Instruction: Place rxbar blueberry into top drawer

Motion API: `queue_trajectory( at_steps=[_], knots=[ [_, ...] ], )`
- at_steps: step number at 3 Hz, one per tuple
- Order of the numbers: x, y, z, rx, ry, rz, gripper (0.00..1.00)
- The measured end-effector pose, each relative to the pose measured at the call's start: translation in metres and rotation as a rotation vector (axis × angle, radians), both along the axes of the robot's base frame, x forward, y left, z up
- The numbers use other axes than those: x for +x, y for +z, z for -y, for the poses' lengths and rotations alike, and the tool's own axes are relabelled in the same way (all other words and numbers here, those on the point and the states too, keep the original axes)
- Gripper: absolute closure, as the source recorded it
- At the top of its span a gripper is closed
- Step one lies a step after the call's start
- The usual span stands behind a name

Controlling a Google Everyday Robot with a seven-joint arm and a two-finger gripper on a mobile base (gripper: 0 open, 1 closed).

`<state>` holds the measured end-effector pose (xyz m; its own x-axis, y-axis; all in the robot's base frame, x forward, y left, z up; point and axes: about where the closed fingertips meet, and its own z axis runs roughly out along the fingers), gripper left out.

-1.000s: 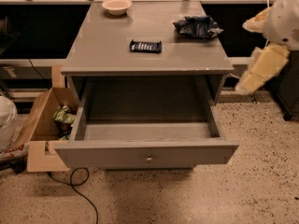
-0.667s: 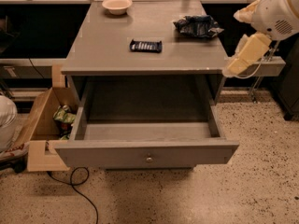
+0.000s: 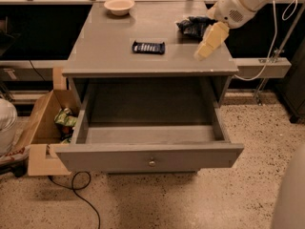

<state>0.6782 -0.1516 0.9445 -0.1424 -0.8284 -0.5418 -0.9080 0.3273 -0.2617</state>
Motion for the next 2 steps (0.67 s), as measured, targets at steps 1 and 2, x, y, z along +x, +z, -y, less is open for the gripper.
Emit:
queue_trajectory(
  at_steps=[1, 2],
  knots=[
    [0.0046, 0.0027, -0.0045, 0.003, 0.006, 0.007, 0.00],
    [0.0086, 0.0001, -0.0083, 0.015, 0.010, 0.009, 0.00]
  ],
)
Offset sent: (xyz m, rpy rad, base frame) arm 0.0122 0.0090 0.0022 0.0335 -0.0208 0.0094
